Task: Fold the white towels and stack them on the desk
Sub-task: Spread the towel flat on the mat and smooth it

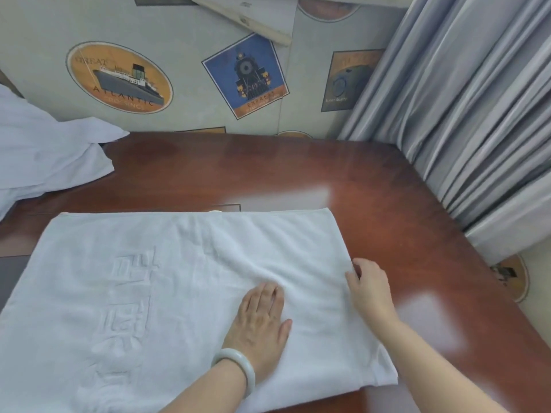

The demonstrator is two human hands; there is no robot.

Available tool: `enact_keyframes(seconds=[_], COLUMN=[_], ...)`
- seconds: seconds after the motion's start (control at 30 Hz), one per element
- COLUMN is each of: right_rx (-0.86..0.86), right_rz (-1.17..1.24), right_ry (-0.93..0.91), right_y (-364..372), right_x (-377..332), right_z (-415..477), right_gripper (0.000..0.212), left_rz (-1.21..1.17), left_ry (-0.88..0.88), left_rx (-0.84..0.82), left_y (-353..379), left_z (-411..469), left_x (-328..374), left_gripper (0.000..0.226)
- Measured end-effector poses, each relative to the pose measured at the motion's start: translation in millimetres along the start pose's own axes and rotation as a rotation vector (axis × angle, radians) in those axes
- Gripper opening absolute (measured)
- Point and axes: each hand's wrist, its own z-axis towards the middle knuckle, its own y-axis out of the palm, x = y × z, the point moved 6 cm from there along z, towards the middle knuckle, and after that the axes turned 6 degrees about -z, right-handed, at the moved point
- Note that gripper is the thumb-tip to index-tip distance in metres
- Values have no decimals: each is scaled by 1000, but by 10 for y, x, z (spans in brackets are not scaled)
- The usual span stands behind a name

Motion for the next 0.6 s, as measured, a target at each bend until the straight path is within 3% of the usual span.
enact_keyframes(seconds=[0.17, 0.3, 0.47, 0.53, 0.6], right_rx=[-122, -192, -53, 24, 221], right_rz=[276, 345, 354, 134, -122], right_ry=[190, 310, 335, 253, -31], right_y=[86, 177, 189, 120, 55], right_x=[-255, -355, -235, -359, -656], right_z=[968, 1414, 1549, 1471, 1265], right_gripper=[47, 30, 16, 25, 34], left_rz=[16, 47, 69, 71, 74], left_ry=[39, 34, 46, 47, 43], left_rx=[54, 53, 19, 6, -11], left_y=[14, 40, 48, 54, 46], left_z=[13, 6, -8, -18, -16], left_x=[2, -19, -16, -16, -15], left_gripper=[60, 61, 57, 56, 56])
